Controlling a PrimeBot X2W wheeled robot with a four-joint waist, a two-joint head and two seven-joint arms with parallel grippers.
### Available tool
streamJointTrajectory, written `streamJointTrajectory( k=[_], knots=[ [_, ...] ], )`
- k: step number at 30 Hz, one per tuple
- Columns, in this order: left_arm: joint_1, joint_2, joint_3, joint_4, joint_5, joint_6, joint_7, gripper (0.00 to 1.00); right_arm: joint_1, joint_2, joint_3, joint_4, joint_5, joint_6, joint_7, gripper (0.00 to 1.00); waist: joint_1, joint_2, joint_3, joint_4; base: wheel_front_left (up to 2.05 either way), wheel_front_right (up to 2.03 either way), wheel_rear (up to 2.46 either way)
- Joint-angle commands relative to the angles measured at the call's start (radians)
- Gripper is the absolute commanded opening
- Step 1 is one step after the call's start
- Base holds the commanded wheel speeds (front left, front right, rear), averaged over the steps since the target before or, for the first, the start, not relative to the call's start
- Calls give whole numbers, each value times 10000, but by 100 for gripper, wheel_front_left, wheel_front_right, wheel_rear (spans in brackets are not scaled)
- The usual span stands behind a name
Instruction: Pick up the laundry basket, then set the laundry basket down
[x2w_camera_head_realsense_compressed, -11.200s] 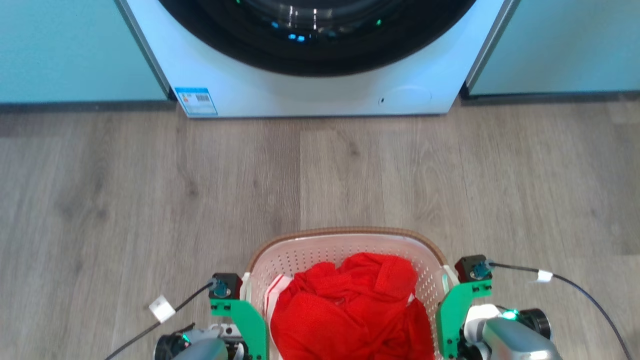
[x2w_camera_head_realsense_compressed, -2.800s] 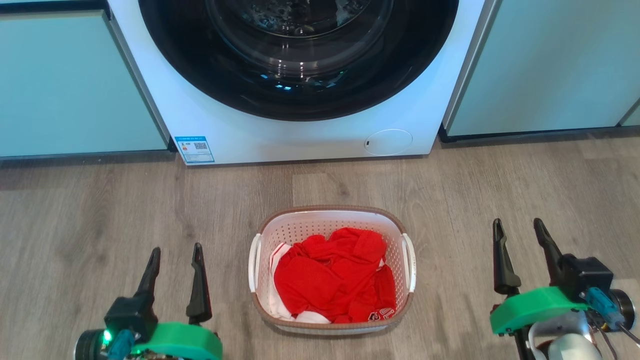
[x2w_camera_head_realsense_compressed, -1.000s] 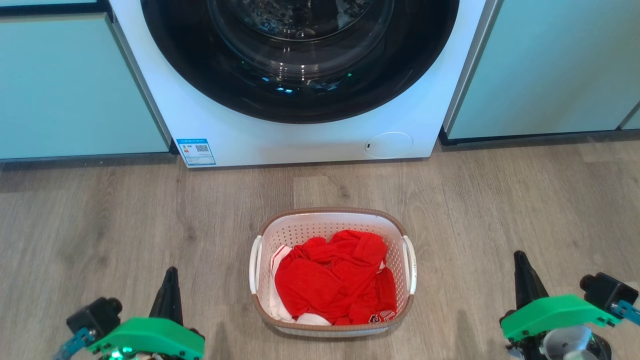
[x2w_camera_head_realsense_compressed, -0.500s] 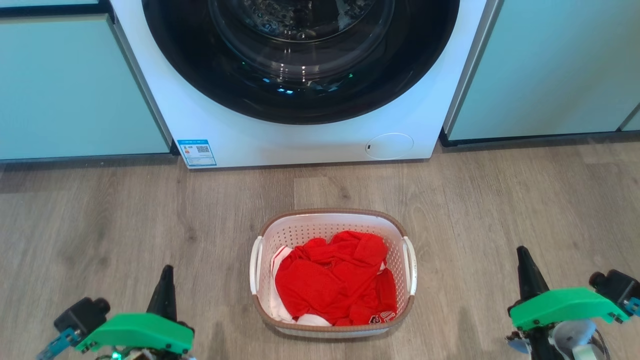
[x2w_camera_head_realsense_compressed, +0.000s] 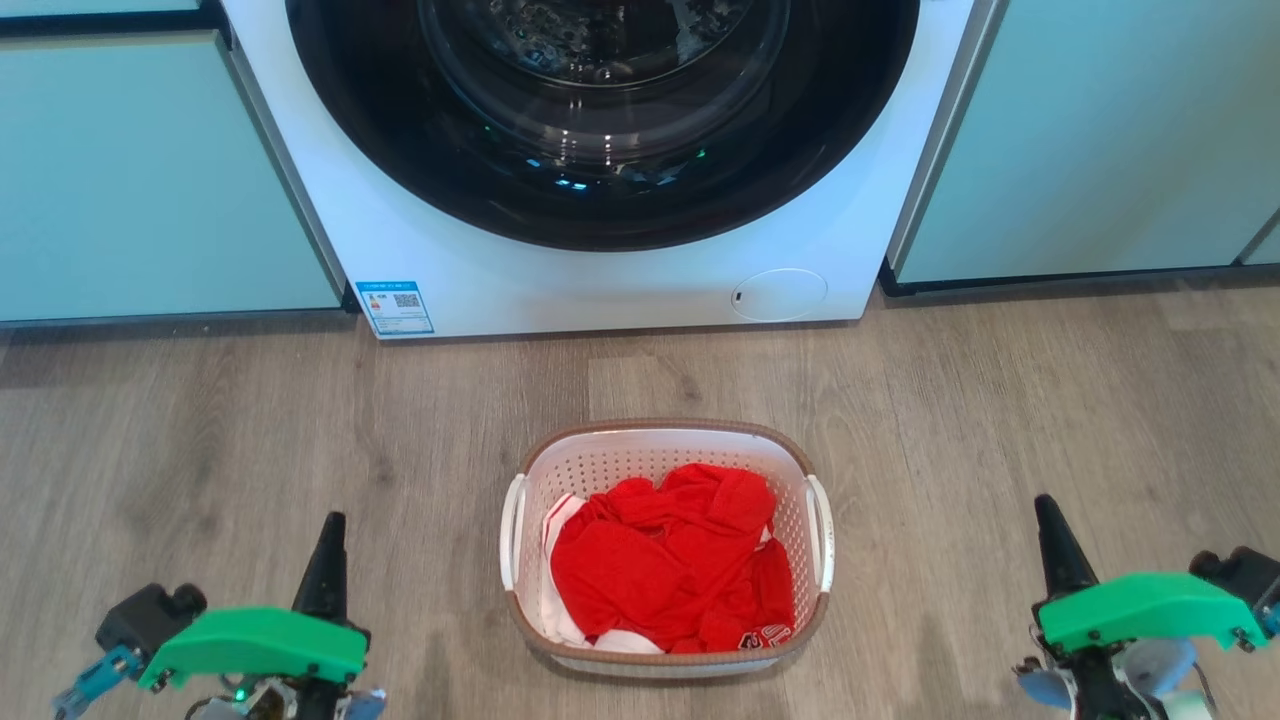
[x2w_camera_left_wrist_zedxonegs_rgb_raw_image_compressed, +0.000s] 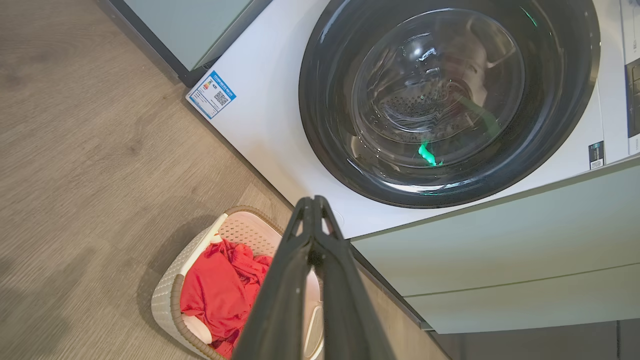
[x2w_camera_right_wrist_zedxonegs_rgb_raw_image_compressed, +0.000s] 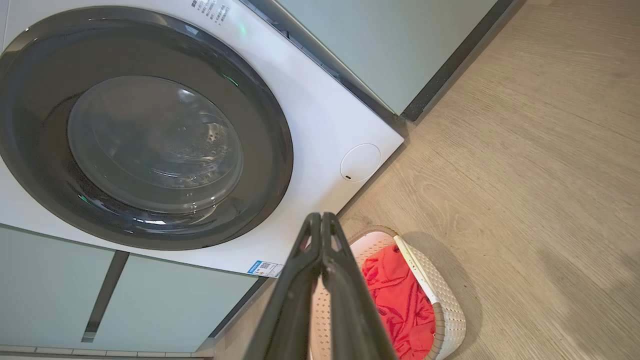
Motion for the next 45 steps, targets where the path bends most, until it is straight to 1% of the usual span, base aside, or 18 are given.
streamJointTrajectory(
  k=[1,45],
  knots=[
    [-555,186,364,-261,-295,-77,82,0,-592,-239,52,-267,316,16,77,0,0,0,-4,2,0,0,0],
    [-1483,155,1314,225,-5145,-829,1331,0,-1107,-265,-384,-115,5249,24,1326,0,0,0,-114,55,0,0,0]
  ],
)
